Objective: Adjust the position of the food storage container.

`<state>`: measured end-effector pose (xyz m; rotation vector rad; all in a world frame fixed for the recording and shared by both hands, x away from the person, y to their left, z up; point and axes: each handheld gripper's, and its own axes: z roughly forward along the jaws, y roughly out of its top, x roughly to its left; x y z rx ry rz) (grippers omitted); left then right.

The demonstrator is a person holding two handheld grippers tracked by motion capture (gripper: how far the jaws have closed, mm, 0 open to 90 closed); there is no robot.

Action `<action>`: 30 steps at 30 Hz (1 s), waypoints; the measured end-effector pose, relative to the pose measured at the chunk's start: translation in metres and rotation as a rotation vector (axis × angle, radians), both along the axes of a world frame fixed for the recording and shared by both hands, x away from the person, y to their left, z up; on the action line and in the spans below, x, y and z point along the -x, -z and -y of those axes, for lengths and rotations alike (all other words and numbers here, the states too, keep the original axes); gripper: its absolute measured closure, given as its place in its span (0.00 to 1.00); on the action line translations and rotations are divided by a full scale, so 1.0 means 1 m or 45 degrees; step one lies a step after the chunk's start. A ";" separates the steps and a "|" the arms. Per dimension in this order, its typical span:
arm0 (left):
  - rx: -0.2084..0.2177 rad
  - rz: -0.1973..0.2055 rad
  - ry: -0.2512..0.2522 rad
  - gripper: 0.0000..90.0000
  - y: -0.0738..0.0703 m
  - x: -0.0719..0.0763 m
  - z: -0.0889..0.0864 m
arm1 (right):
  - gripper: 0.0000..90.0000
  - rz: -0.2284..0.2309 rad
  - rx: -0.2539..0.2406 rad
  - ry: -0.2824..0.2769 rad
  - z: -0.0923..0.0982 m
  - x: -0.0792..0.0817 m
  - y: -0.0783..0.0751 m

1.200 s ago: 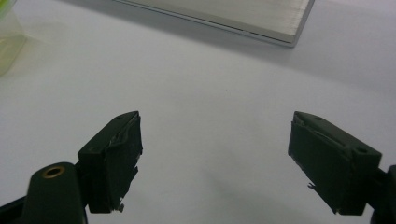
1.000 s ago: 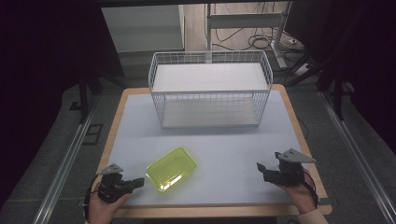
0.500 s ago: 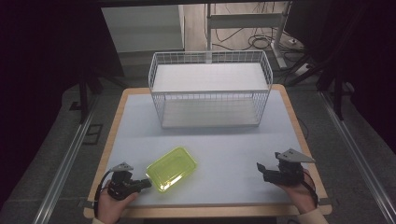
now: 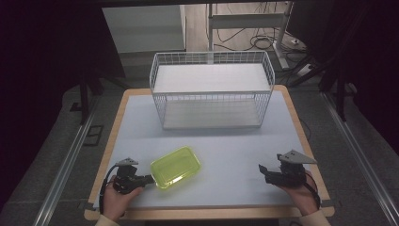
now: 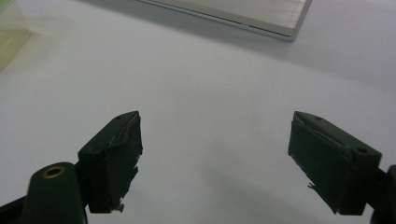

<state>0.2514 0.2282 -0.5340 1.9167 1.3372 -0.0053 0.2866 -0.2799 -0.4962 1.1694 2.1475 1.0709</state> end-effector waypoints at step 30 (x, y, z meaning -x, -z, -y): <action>-0.008 -0.015 0.034 1.00 -0.005 -0.051 0.036 | 0.20 -0.004 -0.014 -0.001 0.000 0.000 -0.001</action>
